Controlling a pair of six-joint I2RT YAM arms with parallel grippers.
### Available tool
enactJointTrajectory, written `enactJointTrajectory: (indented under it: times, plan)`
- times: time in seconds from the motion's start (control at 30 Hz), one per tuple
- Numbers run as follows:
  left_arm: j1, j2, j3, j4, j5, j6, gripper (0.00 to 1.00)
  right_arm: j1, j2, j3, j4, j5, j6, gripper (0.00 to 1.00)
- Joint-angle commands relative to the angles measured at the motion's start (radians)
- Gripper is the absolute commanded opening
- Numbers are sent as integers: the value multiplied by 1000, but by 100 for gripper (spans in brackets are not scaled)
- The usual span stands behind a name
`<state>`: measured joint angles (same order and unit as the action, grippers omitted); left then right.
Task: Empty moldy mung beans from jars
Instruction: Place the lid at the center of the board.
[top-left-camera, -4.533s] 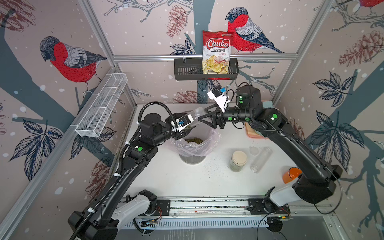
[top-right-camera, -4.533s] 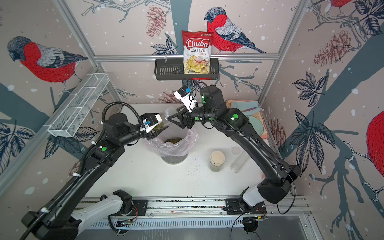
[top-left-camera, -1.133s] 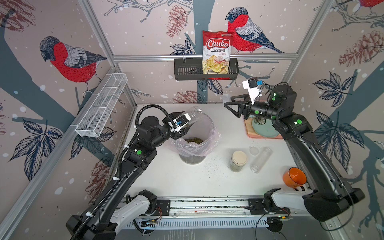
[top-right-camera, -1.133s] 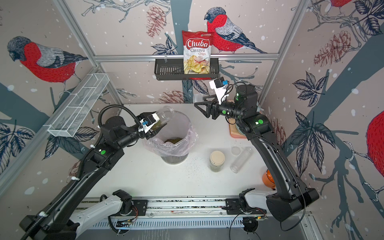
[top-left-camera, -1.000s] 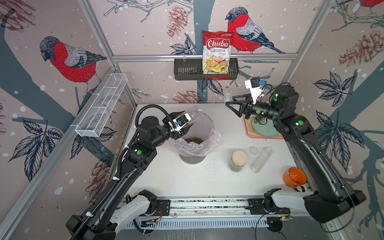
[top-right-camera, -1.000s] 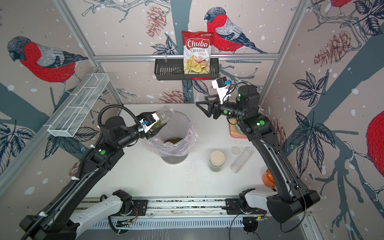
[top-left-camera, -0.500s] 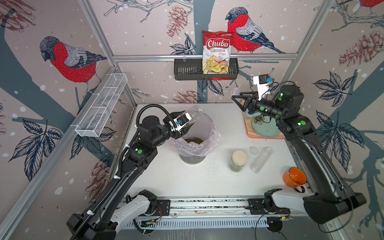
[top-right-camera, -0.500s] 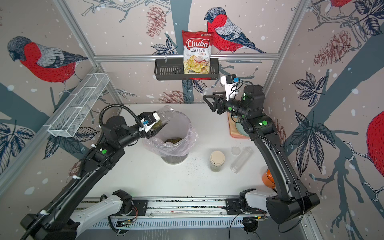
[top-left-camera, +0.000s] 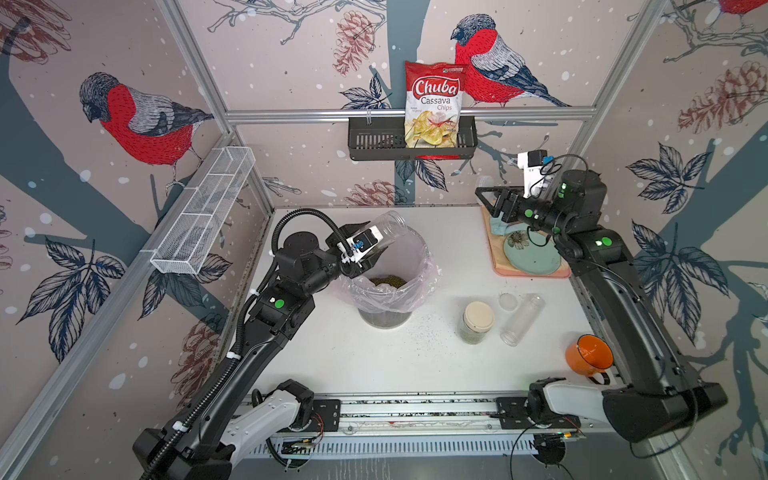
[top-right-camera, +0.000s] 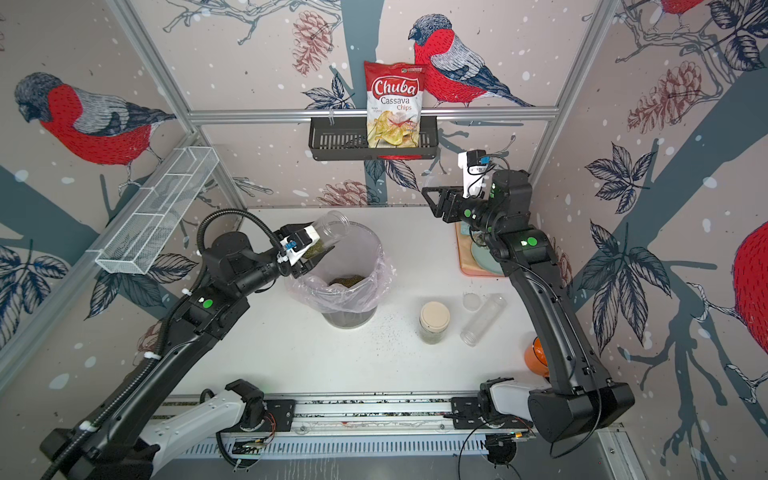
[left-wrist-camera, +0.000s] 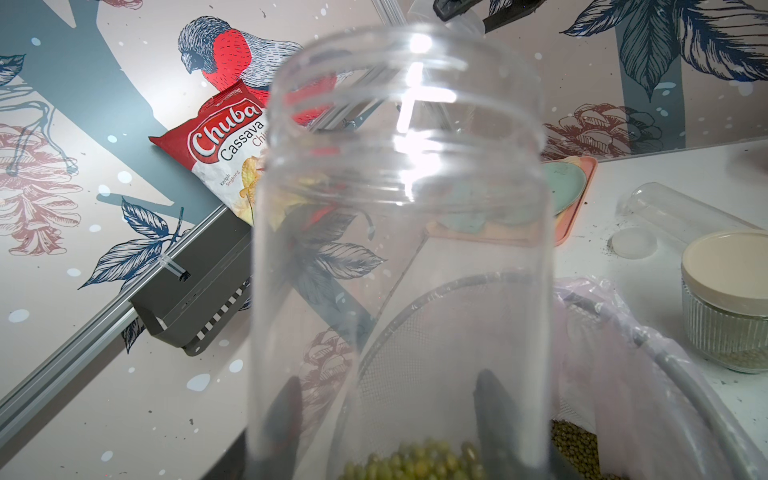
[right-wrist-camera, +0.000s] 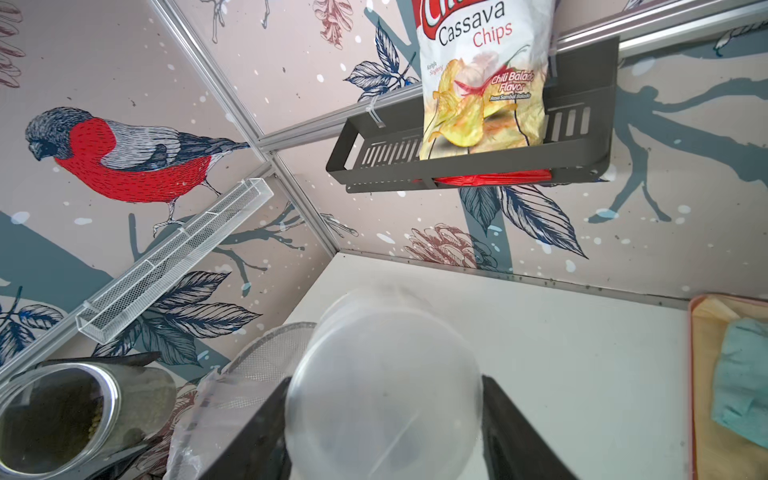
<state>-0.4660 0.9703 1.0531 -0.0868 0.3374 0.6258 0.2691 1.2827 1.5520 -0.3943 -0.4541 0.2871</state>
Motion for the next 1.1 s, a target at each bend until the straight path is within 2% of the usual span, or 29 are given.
enactJointTrajectory:
  times: [0.0,0.47,1.07]
  plan:
    - [-3,-4,-2,58,-1,0,0,-5,1,6,-22,39,8,50]
    - [-10,-7,-5,51,-4,10,0,-11,40,50,-184,240,-24,49]
    - [-22,-16,-23,59,-15,20,0,-15,60,-96,-270,354,0,47]
